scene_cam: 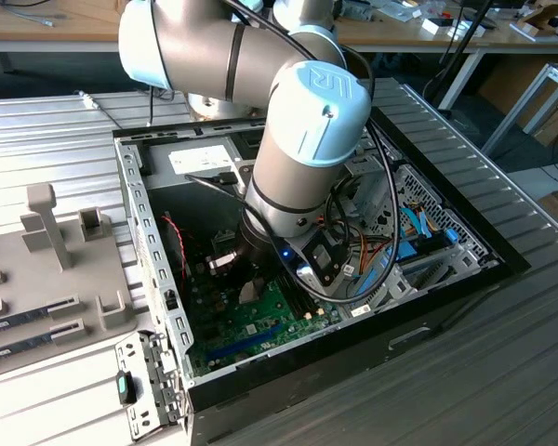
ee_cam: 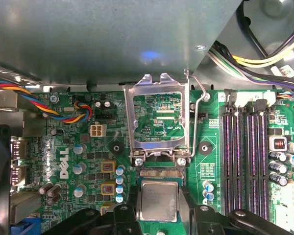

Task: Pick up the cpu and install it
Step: 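Place the cpu into insertion slot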

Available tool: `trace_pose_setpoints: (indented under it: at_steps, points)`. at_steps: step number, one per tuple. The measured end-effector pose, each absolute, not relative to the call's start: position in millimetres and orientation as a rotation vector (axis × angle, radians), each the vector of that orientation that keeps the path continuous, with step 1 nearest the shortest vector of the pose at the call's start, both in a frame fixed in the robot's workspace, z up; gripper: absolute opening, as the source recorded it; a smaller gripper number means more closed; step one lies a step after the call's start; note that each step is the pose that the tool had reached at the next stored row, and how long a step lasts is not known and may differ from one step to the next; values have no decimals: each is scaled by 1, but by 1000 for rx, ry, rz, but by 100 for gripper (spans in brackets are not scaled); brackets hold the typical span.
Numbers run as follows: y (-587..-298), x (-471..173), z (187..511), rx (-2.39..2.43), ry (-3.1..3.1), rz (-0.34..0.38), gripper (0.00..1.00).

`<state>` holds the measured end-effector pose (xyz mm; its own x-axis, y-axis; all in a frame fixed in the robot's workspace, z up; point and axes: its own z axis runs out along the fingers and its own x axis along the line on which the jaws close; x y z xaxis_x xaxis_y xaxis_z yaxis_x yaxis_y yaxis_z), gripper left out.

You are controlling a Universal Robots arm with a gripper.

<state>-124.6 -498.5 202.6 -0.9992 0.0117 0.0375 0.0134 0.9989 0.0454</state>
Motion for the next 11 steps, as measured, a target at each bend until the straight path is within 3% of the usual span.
trace_pose_setpoints:
  at_steps: [3,11]
  points:
    - [-499,-125,203,-19,-3104,-71,40]
    - [-499,-124,203,-19,-3104,-71,40]
